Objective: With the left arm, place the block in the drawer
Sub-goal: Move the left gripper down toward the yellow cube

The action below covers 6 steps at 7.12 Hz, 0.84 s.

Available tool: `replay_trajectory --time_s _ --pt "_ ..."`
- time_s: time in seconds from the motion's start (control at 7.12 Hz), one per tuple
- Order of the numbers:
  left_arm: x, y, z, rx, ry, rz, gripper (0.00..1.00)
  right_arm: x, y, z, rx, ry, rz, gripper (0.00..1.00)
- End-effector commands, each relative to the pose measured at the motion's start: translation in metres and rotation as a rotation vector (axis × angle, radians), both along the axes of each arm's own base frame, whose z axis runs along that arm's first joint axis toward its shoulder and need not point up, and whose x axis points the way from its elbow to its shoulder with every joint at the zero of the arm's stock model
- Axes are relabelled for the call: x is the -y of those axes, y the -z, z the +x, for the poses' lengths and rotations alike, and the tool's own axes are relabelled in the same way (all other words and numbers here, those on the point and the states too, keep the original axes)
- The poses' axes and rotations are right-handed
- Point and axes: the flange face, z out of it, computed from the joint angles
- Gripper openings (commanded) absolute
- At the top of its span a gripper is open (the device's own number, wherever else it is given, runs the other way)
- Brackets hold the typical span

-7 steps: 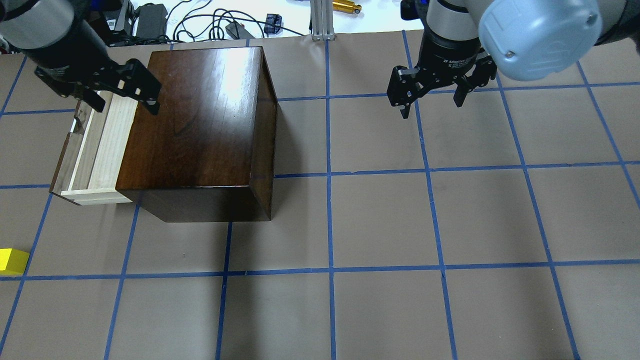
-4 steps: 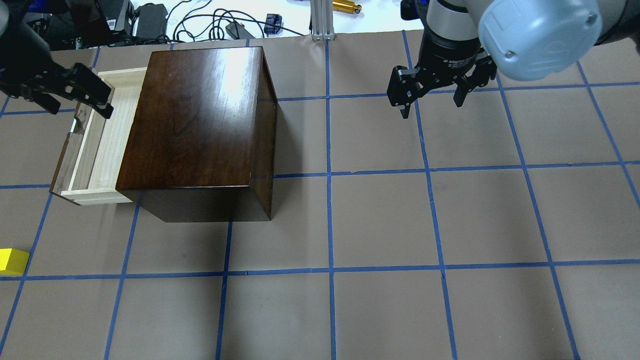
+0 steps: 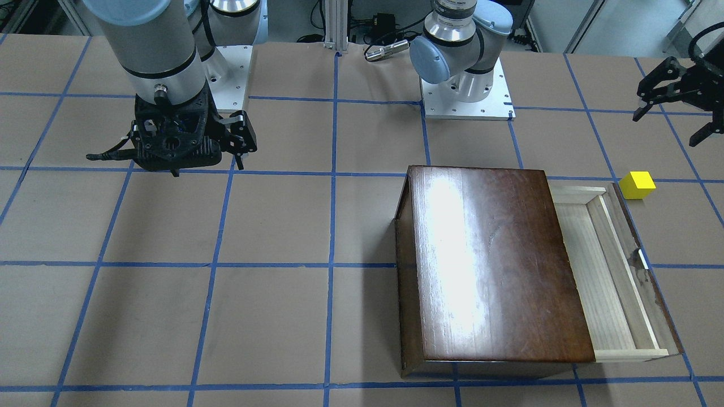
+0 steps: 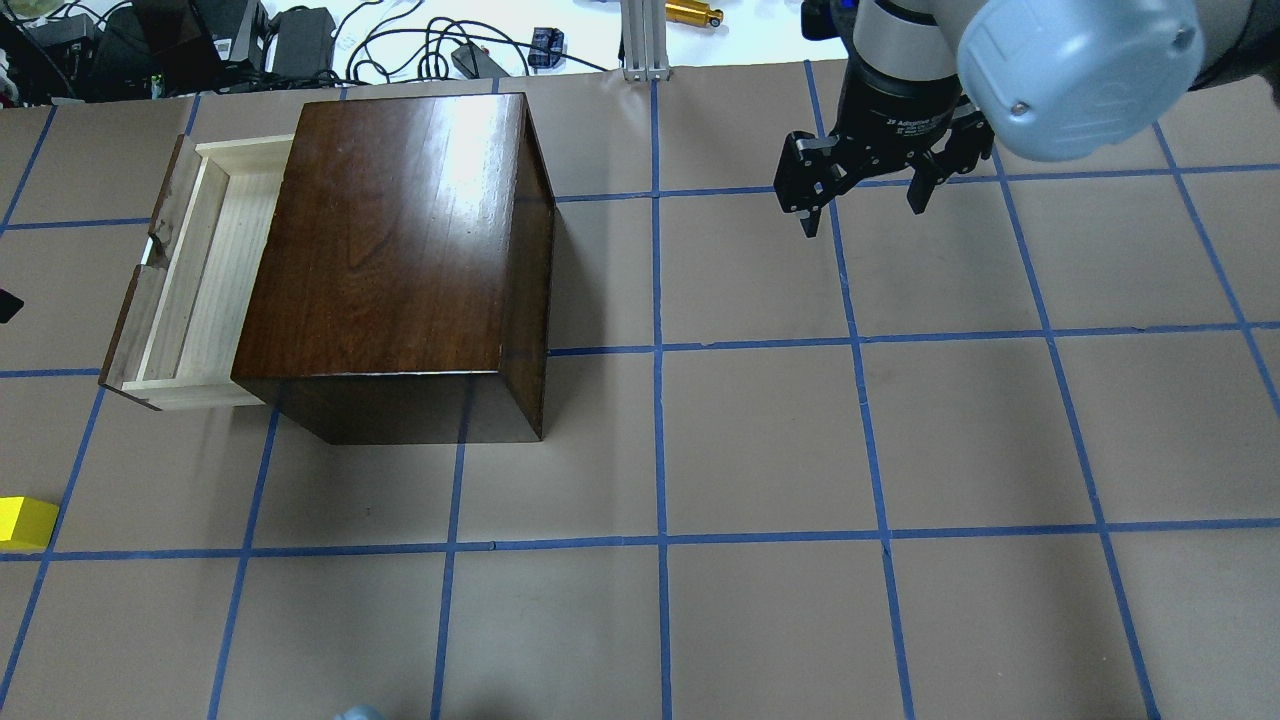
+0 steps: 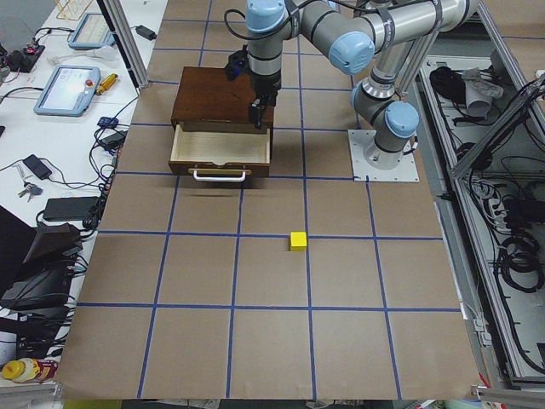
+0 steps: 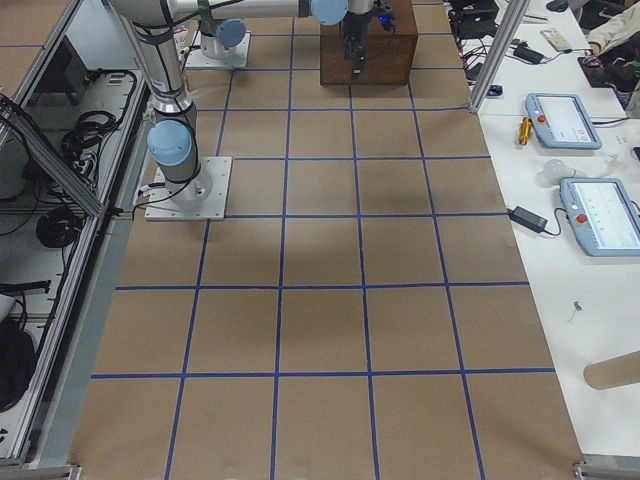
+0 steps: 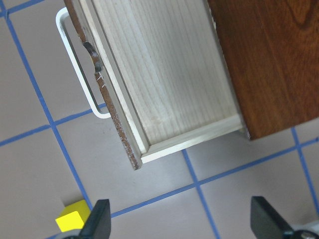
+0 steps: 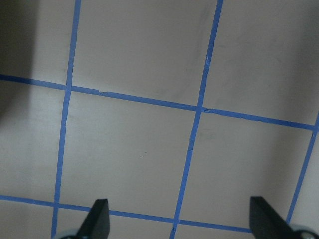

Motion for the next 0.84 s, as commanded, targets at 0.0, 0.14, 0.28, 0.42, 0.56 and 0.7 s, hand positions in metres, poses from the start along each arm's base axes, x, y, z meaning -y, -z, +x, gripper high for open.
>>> replay_trajectory --time_s 0.0,0.14,0.28,0.42,0.56,0.7 --pt "-0.036 0.046 0.083 -0.061 0.184 0.032 1.00 0.000 0.000 0.000 0.000 0.001 0.000 1.00" --pt "-0.047 0.069 0.111 -0.042 0.327 0.067 1.00 0.000 0.000 0.000 0.000 -0.001 0.000 1.00" --pt "-0.050 0.096 0.128 -0.032 0.449 0.075 1.00 0.000 0.000 0.000 0.000 -0.001 0.000 1.00" --pt "-0.056 0.126 0.146 0.000 0.562 0.108 1.00 0.000 0.000 0.000 0.000 0.001 0.000 1.00" --pt "-0.056 0.161 0.159 0.052 0.677 0.168 1.00 0.000 0.000 0.000 0.000 -0.001 0.000 1.00" --pt "-0.054 0.187 0.163 0.080 0.773 0.161 1.00 0.000 0.000 0.000 0.000 0.001 0.000 1.00"
